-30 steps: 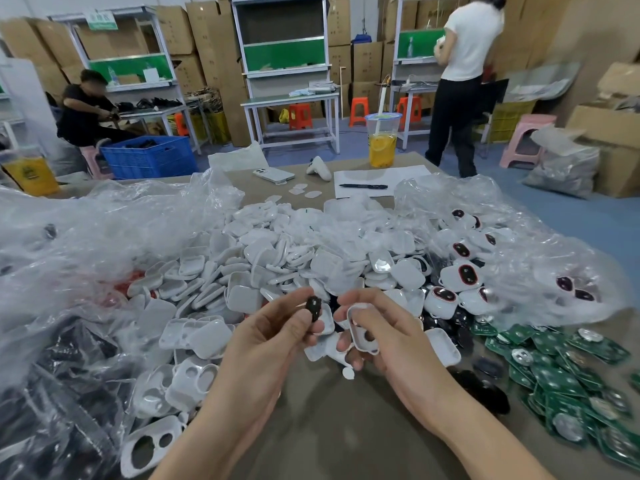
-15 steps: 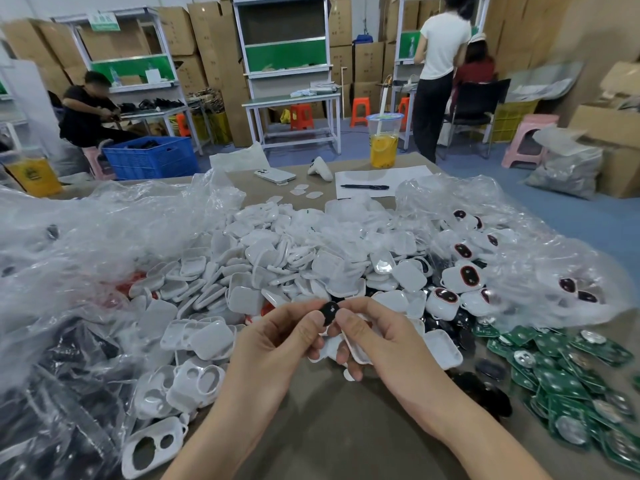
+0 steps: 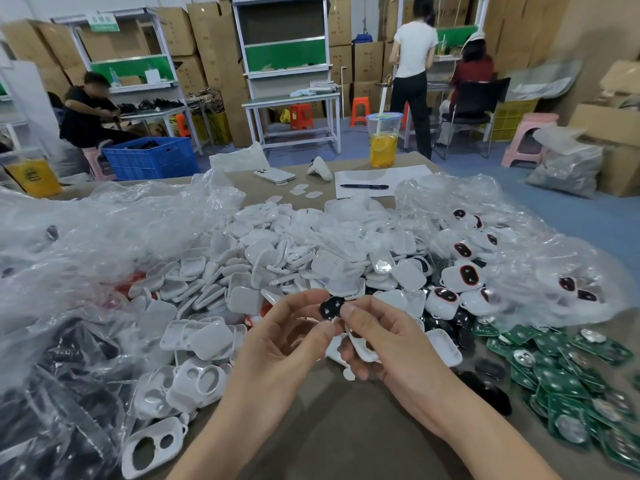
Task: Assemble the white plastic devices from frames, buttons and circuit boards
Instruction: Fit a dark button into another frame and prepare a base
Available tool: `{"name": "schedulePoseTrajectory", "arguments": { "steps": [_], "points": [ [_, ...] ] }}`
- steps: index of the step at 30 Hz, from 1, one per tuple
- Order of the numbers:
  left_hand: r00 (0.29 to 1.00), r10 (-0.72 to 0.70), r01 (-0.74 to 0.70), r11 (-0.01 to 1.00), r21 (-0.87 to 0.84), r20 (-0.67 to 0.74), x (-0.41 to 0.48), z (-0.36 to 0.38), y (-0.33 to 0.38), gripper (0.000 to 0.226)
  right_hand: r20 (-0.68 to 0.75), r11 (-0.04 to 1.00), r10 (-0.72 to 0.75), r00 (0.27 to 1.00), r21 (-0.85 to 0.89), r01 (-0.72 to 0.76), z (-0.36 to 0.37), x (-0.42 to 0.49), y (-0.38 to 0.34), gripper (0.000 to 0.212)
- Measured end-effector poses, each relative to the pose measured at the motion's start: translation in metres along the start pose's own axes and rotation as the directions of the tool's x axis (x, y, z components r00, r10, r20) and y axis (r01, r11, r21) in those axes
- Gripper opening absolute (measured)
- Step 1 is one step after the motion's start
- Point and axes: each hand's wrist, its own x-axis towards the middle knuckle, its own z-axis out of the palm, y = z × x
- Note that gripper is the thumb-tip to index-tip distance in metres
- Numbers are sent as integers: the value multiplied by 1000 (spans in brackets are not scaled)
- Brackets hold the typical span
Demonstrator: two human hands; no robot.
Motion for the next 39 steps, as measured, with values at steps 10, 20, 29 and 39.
{"name": "schedulePoseTrajectory", "arguments": {
  "steps": [10, 20, 29, 39],
  "points": [
    [995, 80, -75, 993, 94, -53, 0, 1, -3, 23, 78, 1000, 1, 997, -18, 0, -2, -1, 1, 24],
    [980, 38, -38, 999, 3, -196, 4, -9, -8, 11, 40, 997, -21, 999, 71, 18, -10, 7, 12, 55],
    [980, 91, -86, 996, 33, -179, 5, -7, -9, 21, 51, 997, -33, 998, -65, 36, -5, 6, 12, 31],
    [945, 315, -183, 742, 645, -94, 0, -7, -21, 21, -3, 992, -73, 997, -105, 72, -2, 5, 14, 36]
  ]
}}
